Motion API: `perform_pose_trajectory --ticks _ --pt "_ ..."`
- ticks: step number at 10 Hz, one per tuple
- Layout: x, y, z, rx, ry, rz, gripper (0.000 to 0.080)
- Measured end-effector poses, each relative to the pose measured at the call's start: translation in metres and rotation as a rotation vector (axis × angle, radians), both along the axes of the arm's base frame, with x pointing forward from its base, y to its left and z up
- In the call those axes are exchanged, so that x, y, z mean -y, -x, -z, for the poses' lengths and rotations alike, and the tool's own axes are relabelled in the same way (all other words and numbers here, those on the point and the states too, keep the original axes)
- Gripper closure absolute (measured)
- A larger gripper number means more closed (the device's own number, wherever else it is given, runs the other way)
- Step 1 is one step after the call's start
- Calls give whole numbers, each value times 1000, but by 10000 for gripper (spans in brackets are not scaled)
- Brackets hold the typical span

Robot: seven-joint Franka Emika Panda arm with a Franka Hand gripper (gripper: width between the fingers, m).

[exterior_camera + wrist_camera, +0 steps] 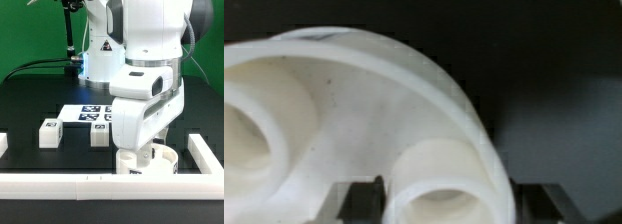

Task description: Assemble stool

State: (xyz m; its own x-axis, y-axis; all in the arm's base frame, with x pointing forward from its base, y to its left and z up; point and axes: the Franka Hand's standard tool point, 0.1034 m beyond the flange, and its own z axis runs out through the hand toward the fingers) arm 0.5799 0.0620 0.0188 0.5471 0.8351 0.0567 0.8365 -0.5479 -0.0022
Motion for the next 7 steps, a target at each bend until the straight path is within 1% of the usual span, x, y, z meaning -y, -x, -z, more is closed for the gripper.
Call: perform_pose_trajectory --ticks 2,5,6,7 --pt "-2 0 1 -2 -1 -2 482" --pt "-15 -7 2 7 -9 -24 482" --pt "-24 -7 2 7 -14 -31 482" --pt "-39 -8 2 8 -20 -14 482"
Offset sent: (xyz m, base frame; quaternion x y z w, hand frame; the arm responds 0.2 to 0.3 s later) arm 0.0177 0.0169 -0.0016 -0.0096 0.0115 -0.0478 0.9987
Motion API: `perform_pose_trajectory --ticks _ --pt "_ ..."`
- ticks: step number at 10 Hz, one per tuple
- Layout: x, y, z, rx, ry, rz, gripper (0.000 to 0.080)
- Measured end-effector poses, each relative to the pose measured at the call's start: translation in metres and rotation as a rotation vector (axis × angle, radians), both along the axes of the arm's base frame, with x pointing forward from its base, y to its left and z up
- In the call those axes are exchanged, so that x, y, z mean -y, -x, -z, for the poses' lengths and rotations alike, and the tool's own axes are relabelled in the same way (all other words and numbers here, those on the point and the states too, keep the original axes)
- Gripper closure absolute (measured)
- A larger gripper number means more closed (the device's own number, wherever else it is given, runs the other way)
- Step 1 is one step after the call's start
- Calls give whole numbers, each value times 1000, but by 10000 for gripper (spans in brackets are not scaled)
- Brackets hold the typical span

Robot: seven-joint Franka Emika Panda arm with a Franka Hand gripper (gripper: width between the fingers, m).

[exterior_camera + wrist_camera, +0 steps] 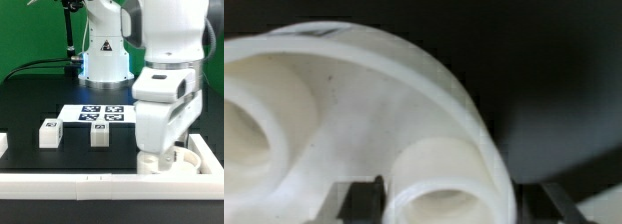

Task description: Assemble stool

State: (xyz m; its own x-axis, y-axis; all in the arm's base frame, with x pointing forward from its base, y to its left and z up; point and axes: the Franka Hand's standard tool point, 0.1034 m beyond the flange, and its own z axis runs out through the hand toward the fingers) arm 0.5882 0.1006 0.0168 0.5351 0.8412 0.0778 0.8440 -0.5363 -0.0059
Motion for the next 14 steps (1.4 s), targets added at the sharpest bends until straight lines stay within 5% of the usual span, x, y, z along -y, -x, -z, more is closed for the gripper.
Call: perform_pose_trajectory --ticks 4,5,6,7,8,14 --pt "-7 -3 0 -1 3 26 482" --pt "-7 -3 0 -1 3 26 384" --pt "-7 -3 0 -1 3 26 384" --pt "-5 -3 0 -1 4 28 221" --pt "-5 -3 0 -1 5 29 164" --pt "-4 -3 1 -1 5 30 151"
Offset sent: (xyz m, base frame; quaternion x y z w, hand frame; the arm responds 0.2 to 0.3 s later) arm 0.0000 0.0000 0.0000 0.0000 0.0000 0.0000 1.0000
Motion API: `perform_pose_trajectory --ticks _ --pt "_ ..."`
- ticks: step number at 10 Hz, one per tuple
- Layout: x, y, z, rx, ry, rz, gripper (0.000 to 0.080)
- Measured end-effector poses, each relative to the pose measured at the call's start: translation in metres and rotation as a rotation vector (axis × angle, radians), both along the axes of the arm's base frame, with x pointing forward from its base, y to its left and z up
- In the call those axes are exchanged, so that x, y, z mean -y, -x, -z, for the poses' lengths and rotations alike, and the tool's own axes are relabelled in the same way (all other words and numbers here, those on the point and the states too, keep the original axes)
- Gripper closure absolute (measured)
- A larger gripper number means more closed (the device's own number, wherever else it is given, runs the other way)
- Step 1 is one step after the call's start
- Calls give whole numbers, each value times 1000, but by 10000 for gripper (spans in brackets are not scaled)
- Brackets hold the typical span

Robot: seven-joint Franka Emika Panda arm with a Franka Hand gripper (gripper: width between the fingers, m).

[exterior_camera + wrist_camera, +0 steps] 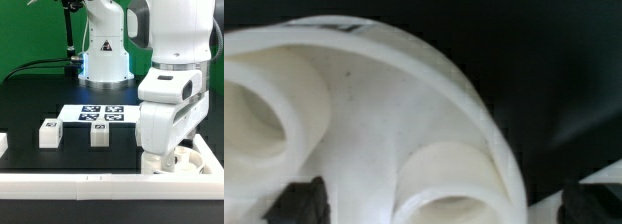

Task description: Assemble stool

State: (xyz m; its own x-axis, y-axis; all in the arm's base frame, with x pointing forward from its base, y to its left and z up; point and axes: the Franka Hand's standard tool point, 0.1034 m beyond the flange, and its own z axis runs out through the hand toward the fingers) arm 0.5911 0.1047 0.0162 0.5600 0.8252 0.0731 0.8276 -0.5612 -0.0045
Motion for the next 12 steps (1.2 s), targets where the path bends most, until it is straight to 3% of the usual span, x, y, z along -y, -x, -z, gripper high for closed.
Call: perform_pose_trajectory --ticks 1,3,5,7,12 --pt "1 -1 -3 -4 2 3 151" --pt "12 -2 -32 -24 23 56 151" --pt "10 -1 -44 -36 26 135 151" --pt "10 -4 -44 -30 -1 278 151" --pt "3 4 -41 -85 5 596 151"
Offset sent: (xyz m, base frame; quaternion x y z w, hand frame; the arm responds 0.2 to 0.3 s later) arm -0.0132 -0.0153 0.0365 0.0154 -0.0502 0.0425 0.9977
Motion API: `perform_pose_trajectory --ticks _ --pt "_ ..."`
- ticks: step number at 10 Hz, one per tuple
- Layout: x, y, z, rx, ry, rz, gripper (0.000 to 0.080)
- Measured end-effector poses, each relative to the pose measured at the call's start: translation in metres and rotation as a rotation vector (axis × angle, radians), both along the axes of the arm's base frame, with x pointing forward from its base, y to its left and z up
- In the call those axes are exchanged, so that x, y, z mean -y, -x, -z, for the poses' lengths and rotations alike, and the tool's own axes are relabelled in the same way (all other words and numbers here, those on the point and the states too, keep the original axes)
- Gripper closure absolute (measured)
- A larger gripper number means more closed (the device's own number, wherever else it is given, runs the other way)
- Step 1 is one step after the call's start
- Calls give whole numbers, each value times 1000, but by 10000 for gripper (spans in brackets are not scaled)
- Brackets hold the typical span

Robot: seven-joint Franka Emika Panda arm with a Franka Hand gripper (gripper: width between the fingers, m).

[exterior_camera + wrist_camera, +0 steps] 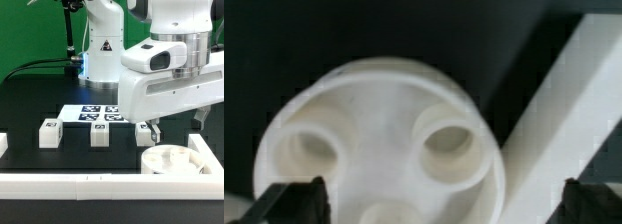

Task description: Assemble stool

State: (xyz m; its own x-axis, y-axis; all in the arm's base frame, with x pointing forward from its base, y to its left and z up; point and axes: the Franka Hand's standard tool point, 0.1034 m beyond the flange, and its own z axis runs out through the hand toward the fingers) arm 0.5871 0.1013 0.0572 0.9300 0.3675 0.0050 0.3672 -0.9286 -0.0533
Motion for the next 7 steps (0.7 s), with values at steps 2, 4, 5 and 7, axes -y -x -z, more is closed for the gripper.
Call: perform_pose_trajectory --ticks 2,4,5,7 --pt "-2 4 4 1 -4 102 151" --pt "14 43 27 8 -21 167 151" --pt "13 38 25 13 -23 165 151" --pt "13 39 26 -6 -19 160 151"
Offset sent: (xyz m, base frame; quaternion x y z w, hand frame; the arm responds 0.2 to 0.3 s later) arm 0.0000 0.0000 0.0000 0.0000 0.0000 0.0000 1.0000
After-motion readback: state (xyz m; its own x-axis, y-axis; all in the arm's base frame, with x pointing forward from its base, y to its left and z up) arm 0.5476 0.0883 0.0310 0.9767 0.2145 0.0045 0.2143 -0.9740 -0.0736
